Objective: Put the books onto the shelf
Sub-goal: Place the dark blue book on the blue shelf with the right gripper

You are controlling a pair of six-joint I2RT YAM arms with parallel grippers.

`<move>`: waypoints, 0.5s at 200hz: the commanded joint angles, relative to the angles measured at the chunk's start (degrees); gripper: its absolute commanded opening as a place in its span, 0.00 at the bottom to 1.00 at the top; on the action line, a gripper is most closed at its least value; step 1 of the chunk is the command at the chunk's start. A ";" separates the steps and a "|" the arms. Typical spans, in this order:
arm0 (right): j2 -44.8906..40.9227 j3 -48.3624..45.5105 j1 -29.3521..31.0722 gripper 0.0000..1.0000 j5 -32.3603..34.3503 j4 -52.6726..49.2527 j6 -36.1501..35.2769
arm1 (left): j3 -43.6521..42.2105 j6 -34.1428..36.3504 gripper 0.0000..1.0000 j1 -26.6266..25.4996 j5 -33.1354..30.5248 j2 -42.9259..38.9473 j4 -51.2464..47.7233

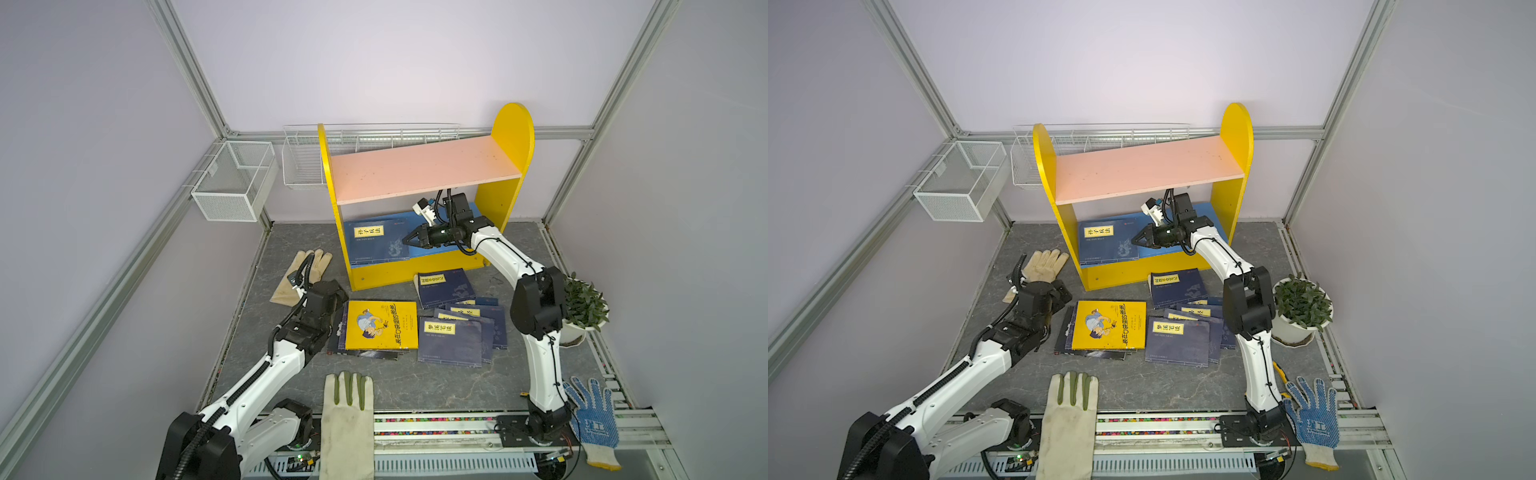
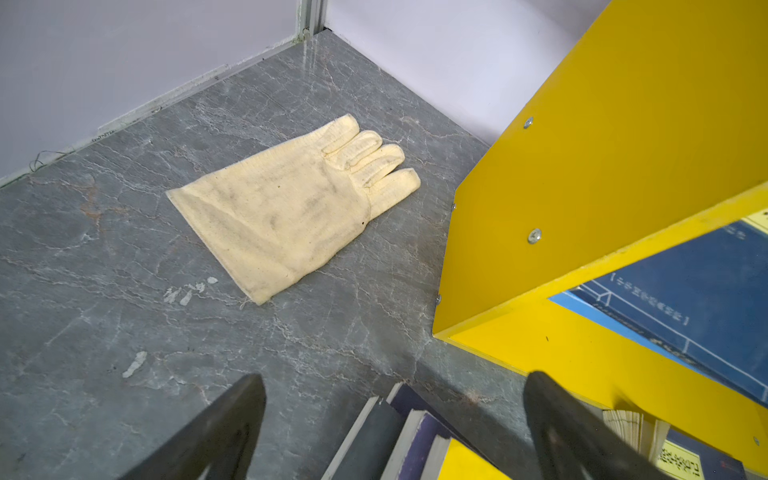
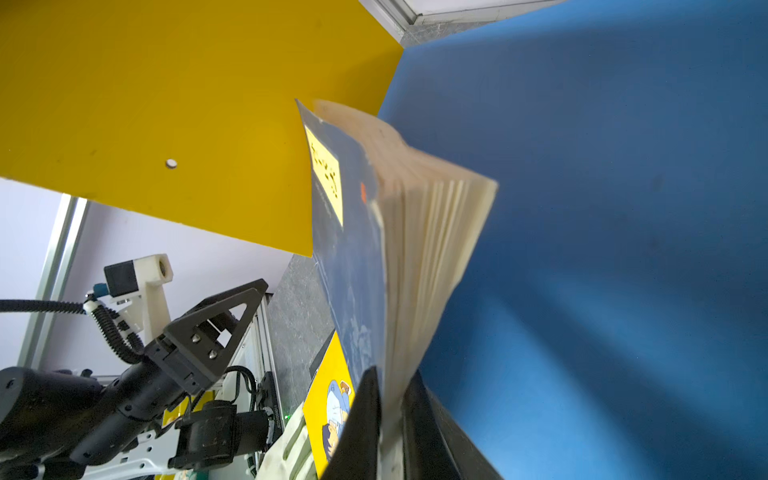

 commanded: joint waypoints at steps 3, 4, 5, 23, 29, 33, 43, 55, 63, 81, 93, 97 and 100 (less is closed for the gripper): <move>2.26 4.09 -0.11 0.07 -2.98 -1.40 -0.32 | 1.41 -0.91 0.97 0.38 1.68 0.95 1.41; 2.31 4.20 -0.11 0.08 -2.90 -1.36 -0.26 | 1.42 -0.83 0.97 0.39 1.75 1.00 1.41; 2.47 4.25 -0.11 0.08 -2.87 -1.30 -0.23 | 1.42 -0.78 0.97 0.40 1.87 1.03 1.45; 4.12 5.39 -0.02 0.08 -1.45 0.52 1.17 | 1.93 -0.23 0.97 0.35 2.79 1.63 1.58; 4.50 5.60 0.02 0.08 -0.46 0.85 1.40 | 2.08 -0.11 0.97 0.32 3.16 1.81 1.63; 4.76 5.85 -0.02 0.08 0.27 0.96 1.40 | 2.12 -0.01 0.97 0.40 3.34 1.91 1.67; 5.02 6.30 -0.02 0.09 2.15 1.66 1.47 | 2.15 0.02 0.97 0.40 3.75 2.13 1.76; 5.27 6.73 0.00 0.17 4.34 2.48 1.47 | 2.13 0.00 0.97 0.36 4.09 2.32 1.84; 5.39 7.08 0.00 0.31 5.91 2.75 1.47 | 2.21 -0.14 0.97 0.35 4.36 2.57 1.89; 5.18 7.48 0.37 0.52 8.95 3.12 1.22 | 2.31 -0.35 0.97 0.33 5.03 3.22 2.17; 4.40 7.47 0.50 0.61 11.33 3.07 0.64 | 2.46 -0.39 0.97 0.37 5.56 3.71 2.52; 4.08 7.40 0.59 0.64 12.32 3.02 0.42 | 2.56 -0.39 0.97 0.35 5.82 3.94 2.62; 3.85 7.32 0.62 0.66 13.12 2.99 0.26 | 2.63 -0.40 0.97 0.40 5.90 4.09 2.70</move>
